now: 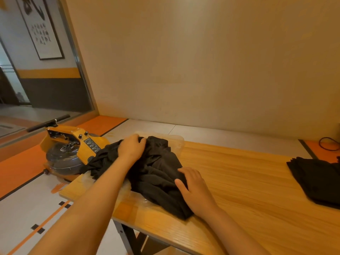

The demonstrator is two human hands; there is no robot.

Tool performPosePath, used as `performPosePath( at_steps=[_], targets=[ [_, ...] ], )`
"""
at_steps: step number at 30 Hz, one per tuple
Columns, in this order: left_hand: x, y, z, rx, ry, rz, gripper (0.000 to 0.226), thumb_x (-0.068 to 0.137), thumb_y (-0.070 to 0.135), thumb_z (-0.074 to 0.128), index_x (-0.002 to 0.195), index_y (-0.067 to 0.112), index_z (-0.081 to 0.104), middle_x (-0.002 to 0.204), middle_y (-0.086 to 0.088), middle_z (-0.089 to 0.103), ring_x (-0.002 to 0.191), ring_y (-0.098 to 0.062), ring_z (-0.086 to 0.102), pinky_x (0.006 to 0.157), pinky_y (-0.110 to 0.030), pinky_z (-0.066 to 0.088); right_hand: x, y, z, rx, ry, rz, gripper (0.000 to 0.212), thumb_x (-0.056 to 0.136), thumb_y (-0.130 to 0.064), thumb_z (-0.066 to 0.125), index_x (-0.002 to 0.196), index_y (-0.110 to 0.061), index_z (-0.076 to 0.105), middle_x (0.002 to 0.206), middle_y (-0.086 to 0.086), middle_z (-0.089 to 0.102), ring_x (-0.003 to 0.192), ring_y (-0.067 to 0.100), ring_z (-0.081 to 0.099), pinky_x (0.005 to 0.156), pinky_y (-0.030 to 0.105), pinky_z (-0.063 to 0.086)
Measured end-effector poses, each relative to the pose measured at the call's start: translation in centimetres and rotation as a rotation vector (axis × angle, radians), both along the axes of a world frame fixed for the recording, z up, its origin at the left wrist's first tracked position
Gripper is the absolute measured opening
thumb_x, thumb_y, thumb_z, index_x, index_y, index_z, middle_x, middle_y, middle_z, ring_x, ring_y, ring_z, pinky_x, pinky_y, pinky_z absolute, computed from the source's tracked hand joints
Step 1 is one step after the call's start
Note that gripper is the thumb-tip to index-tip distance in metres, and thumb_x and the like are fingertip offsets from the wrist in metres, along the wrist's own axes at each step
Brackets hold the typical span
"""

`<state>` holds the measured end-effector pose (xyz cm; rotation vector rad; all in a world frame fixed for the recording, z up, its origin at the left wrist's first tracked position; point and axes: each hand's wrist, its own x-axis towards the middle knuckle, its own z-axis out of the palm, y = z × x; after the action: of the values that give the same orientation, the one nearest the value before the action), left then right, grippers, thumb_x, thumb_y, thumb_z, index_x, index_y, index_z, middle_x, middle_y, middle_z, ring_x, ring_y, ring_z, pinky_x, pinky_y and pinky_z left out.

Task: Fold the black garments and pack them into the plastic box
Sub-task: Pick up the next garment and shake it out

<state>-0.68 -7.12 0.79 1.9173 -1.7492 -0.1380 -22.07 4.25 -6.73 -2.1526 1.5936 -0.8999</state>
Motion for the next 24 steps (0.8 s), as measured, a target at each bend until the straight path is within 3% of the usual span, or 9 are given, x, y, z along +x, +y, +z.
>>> performPosePath(
  at_steps=[2, 7, 9, 12, 15, 17, 20, 22, 24],
  targets=[
    [-2.8, 2.6, 0.5, -0.035, 0.262, -0.116, 0.033, 0.102, 0.031, 0.040, 0.078, 0.013, 0.054, 0.073, -0.007, 0.054, 0.070, -0.027, 0.053, 0.056, -0.032, 0.038, -0.2, -0.1, 0.9, -0.016, -0.108, -0.028, 0.051, 0.097, -0.048, 0.041, 0.144, -0.029, 0.033, 0.146, -0.011, 0.034, 0.134, 0.003, 0.027, 0.108, 0.020, 0.021],
    [-10.2, 10.5, 2.7, 0.044, 0.740, -0.543, 0.029, 0.101, 0.022, 0.043, 0.077, 0.010, 0.055, 0.075, 0.000, 0.054, 0.069, -0.009, 0.051, 0.065, -0.018, 0.039, -0.3, 1.1, 4.5, 0.253, -0.409, 0.151, 0.095, 0.074, -0.044, 0.077, 0.143, -0.044, 0.012, 0.135, -0.030, 0.026, 0.122, -0.007, 0.031, 0.101, 0.014, 0.032],
    [-11.5, 12.4, 3.6, 0.032, 0.683, -0.702, 0.025, 0.101, 0.019, 0.045, 0.079, 0.013, 0.056, 0.075, 0.003, 0.055, 0.070, -0.005, 0.052, 0.067, -0.015, 0.042, -0.7, 2.1, 5.2, 0.325, -0.487, 0.212, 0.066, 0.076, -0.025, 0.079, 0.124, -0.037, 0.034, 0.117, -0.025, 0.048, 0.105, -0.005, 0.050, 0.080, 0.007, 0.044],
    [-11.7, 12.6, 4.2, -0.044, 0.611, -0.737, 0.019, 0.100, 0.018, 0.047, 0.084, 0.020, 0.058, 0.079, 0.005, 0.059, 0.075, -0.003, 0.057, 0.069, -0.016, 0.046, -2.0, 3.5, 6.6, 0.287, -0.641, 0.196, 0.013, 0.090, -0.020, 0.064, 0.099, -0.029, 0.061, 0.093, -0.013, 0.067, 0.087, -0.001, 0.064, 0.067, 0.009, 0.047],
    [-10.4, 11.5, 4.4, -0.119, 0.725, -0.582, 0.012, 0.097, 0.026, 0.052, 0.092, 0.017, 0.058, 0.080, -0.001, 0.060, 0.067, -0.007, 0.058, 0.061, -0.020, 0.044, -4.0, 4.4, 8.4, 0.199, -0.662, 0.095, 0.018, 0.098, -0.028, 0.049, 0.095, -0.022, 0.066, 0.088, -0.005, 0.068, 0.077, 0.000, 0.064, 0.059, 0.006, 0.044],
    [-9.2, 10.9, 3.9, -0.068, 0.567, -0.605, 0.027, 0.090, 0.035, 0.061, 0.112, 0.021, 0.054, 0.094, 0.002, 0.059, 0.074, -0.002, 0.059, 0.066, -0.018, 0.046, -5.8, 4.5, 9.4, 0.152, -0.735, -0.023, 0.023, 0.099, -0.033, 0.044, 0.090, -0.024, 0.063, 0.086, -0.004, 0.067, 0.076, 0.003, 0.064, 0.061, 0.011, 0.046],
    [-7.4, 10.2, 1.9, 0.157, 0.074, -0.631, 0.068, 0.078, 0.050, 0.070, 0.136, 0.029, 0.041, 0.132, 0.008, 0.047, 0.119, -0.008, 0.046, 0.099, -0.031, 0.043, -8.5, 4.7, 11.5, 0.057, -0.858, -0.205, 0.025, 0.101, -0.034, 0.040, 0.086, -0.025, 0.058, 0.089, 0.000, 0.062, 0.084, 0.014, 0.060, 0.068, 0.027, 0.047],
    [-6.7, 9.8, 0.4, 0.176, -0.217, -0.594, 0.057, 0.080, 0.050, 0.069, 0.129, 0.029, 0.049, 0.129, 0.010, 0.051, 0.118, -0.011, 0.049, 0.099, -0.034, 0.044, -10.8, 4.7, 12.8, -0.053, -0.910, -0.305, 0.024, 0.101, -0.034, 0.041, 0.087, -0.024, 0.057, 0.089, 0.000, 0.060, 0.084, 0.016, 0.058, 0.067, 0.029, 0.046],
    [-6.8, 9.6, -0.2, 0.127, -0.397, -0.510, 0.023, 0.090, 0.043, 0.061, 0.106, 0.028, 0.057, 0.111, 0.007, 0.063, 0.102, -0.016, 0.061, 0.084, -0.030, 0.049, -12.9, 4.8, 13.4, -0.157, -0.950, -0.391, 0.020, 0.100, -0.033, 0.043, 0.096, -0.022, 0.060, 0.094, 0.000, 0.060, 0.089, 0.017, 0.059, 0.070, 0.029, 0.046]
  ],
)
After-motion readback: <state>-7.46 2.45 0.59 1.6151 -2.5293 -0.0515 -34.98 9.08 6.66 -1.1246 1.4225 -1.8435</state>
